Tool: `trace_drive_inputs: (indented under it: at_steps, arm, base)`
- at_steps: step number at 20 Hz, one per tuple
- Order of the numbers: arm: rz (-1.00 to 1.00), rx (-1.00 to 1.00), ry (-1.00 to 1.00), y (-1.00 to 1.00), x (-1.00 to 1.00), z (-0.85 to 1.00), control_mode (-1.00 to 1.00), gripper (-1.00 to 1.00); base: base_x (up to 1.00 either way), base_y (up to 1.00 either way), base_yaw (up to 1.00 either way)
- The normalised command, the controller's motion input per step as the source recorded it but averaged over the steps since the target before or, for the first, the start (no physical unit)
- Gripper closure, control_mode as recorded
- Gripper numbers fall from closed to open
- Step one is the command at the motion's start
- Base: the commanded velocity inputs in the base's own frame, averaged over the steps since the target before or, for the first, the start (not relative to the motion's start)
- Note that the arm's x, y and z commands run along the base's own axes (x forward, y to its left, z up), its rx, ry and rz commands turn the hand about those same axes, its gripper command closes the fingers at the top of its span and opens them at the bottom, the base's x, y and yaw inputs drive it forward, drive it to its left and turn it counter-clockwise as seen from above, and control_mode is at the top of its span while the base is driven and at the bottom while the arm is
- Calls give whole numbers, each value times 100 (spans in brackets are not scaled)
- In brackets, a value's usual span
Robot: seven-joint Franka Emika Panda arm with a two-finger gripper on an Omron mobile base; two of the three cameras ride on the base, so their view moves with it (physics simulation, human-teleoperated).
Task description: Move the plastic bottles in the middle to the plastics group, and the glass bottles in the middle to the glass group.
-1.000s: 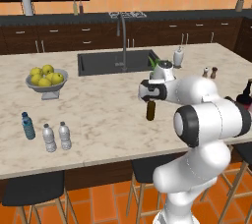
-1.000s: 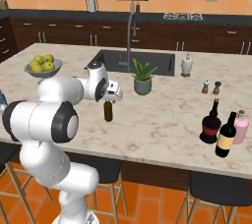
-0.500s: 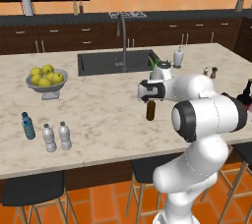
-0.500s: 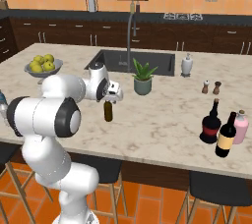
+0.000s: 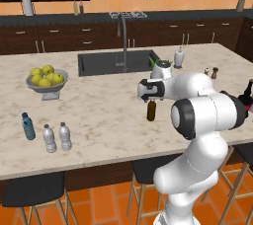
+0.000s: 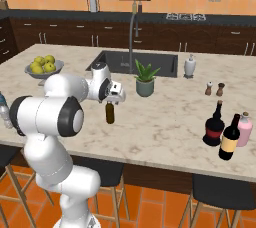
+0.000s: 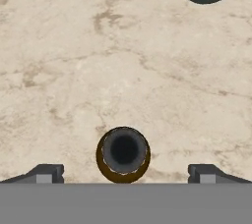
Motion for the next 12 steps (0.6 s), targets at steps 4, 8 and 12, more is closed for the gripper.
trace_drive_inputs:
  at_steps: [4, 8, 12]
  arm:
    - [0, 0, 0, 0, 4, -4, -100, -100]
    - [0, 0, 0, 0, 6, -7, -100, -100]
    - [0, 0, 0, 0, 19, -2, -100, -100]
  base:
    - [0, 0, 0]
    - [0, 0, 0]
    - [0, 0, 0]
